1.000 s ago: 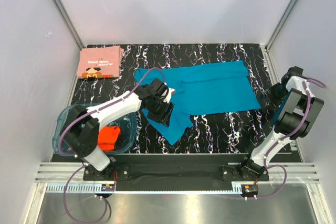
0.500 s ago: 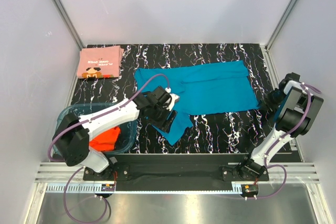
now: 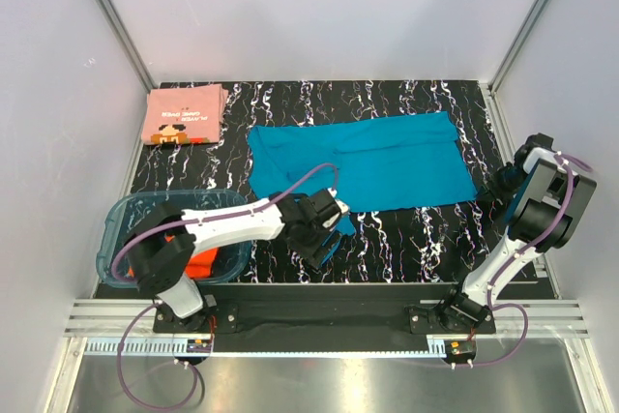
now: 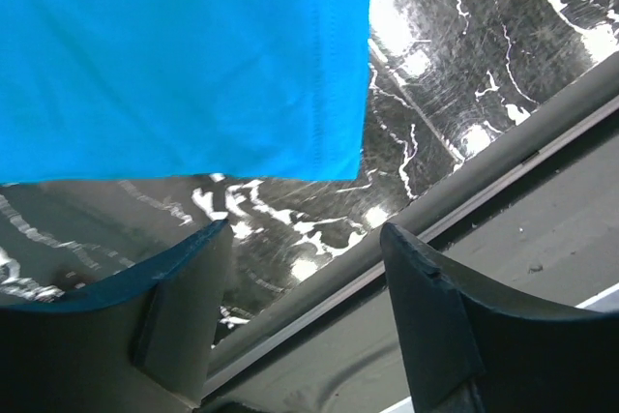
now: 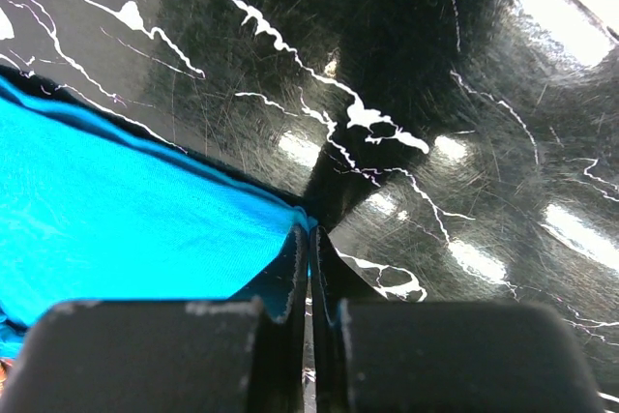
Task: Fold and stack the t-shirts
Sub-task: Fold the tshirt
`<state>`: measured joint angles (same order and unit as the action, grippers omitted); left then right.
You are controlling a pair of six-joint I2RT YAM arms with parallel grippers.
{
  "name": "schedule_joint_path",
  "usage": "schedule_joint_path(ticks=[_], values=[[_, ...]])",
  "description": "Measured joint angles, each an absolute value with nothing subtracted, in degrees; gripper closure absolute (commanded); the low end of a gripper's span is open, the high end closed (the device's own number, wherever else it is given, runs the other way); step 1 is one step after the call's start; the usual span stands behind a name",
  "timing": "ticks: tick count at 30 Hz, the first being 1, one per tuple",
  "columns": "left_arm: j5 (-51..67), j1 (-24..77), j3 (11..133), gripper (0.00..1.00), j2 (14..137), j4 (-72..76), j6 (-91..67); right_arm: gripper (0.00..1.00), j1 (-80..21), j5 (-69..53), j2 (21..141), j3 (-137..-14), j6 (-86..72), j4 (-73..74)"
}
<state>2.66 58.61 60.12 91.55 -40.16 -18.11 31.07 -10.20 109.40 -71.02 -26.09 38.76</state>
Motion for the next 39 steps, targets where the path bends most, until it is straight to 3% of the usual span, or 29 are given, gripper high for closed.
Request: schedule_joint_path(ticks=[12, 28, 39], values=[[2.5, 61.1, 61.7, 0.50, 100.1, -37.8, -20.4, 1.00, 31.3, -10.3, 109.8, -71.5, -25.6, 38.9], [1.6, 61.1, 64.1, 0.97, 102.2, -38.2, -20.7, 1.00, 31.4, -10.5, 109.9, -71.5, -25.1, 38.9], [2.3, 60.2, 64.1, 1.00, 94.1, -46.0, -17.7, 1.00, 31.4, -6.5, 107.6, -69.6, -24.3, 40.7]])
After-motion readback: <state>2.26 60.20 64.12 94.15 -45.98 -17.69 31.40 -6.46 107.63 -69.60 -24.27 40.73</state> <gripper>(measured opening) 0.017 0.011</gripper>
